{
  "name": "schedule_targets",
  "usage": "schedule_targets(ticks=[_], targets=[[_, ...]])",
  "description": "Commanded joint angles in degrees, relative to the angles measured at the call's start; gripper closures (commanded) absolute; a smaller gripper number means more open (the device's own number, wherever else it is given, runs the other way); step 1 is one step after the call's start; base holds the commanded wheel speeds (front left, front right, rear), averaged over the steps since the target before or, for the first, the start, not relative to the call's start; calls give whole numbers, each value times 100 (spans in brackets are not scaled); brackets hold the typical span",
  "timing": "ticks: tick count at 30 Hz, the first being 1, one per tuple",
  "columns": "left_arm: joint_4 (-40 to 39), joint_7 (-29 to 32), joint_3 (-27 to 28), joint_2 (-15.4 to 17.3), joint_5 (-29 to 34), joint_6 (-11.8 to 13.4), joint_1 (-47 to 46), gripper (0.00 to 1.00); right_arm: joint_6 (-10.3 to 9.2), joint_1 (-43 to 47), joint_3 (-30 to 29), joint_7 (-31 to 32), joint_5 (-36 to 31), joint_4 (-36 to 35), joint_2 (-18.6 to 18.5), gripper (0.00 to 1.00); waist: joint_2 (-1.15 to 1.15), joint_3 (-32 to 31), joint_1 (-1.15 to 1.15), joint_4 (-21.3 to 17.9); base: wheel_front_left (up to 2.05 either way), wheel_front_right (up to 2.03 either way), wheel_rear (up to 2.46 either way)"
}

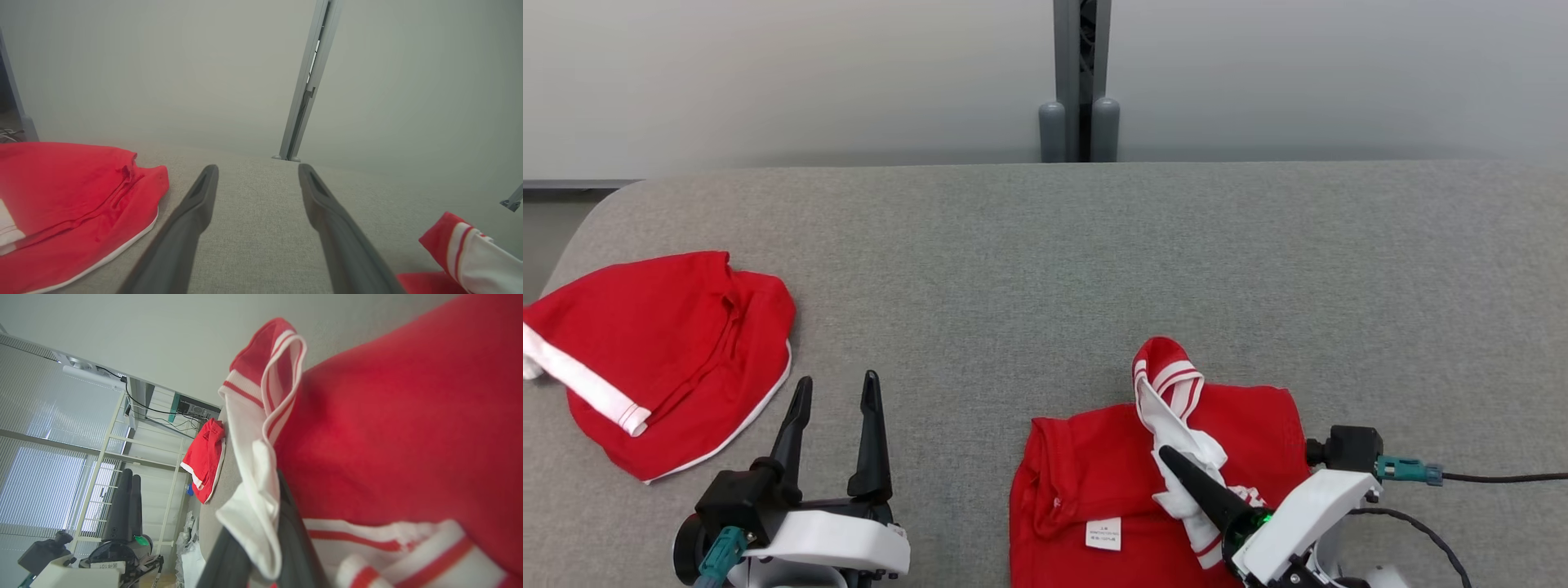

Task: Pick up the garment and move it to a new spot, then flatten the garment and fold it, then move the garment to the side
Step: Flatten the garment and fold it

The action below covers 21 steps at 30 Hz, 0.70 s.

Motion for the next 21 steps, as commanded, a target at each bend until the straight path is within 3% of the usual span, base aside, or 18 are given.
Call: schedule_targets(ticks=[1,8,20,21], targets=[[-11,-22,1,22,-23,29,-94,0,6,40,-16,32,72,-13,8,100,0,38,0,126,0,0,0],[15,-22,-48,21,-106,60,-77,0,8,49,222,-117,419,5,2,100,0,91,0,433,0,0,0],[-26,-22,-259,22,-236,111,-97,0,10,-84,522,-194,646,627,3,100,0,151,0,764,0,0,0],[-23,-22,-269,20,-254,127,-84,0,10,-96,552,-178,598,709,2,72,0,154,0,776,0,0,0]])
